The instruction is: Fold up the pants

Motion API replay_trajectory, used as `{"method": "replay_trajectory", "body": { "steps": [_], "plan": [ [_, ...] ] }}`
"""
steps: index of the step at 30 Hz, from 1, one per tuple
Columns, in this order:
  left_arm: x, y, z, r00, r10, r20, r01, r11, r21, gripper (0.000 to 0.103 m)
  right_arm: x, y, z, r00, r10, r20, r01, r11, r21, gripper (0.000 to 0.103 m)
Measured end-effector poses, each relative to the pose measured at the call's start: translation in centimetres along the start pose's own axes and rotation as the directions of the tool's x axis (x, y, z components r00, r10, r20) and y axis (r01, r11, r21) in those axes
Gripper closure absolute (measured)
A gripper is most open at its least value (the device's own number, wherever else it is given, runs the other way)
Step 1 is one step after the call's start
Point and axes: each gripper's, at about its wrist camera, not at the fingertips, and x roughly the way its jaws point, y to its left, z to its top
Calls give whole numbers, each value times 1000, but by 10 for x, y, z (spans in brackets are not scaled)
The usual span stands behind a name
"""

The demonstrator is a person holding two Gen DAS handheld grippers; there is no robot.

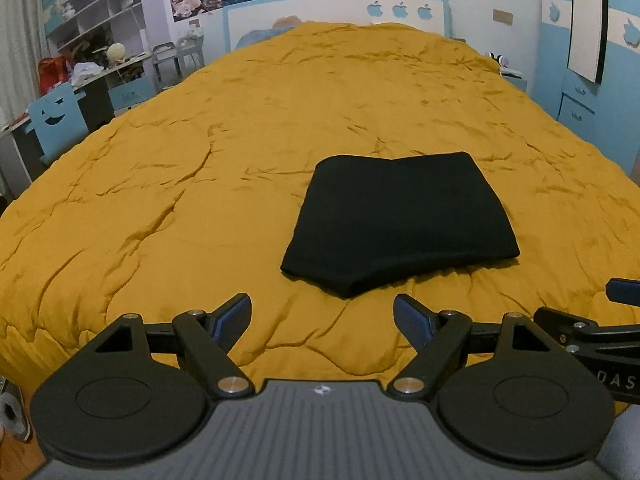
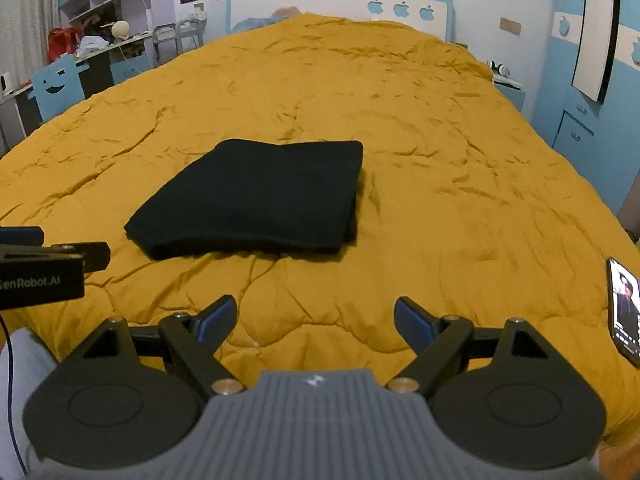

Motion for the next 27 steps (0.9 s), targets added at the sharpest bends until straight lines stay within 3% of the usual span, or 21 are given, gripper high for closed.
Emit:
{"method": "replay_trajectory", "body": {
  "steps": [27],
  "plan": [
    [7,-2,-2,1000,-7,-14,7,1000,15,9,5,2,2,1000,-4,-18,4,1000,-2,21]
  ]
}}
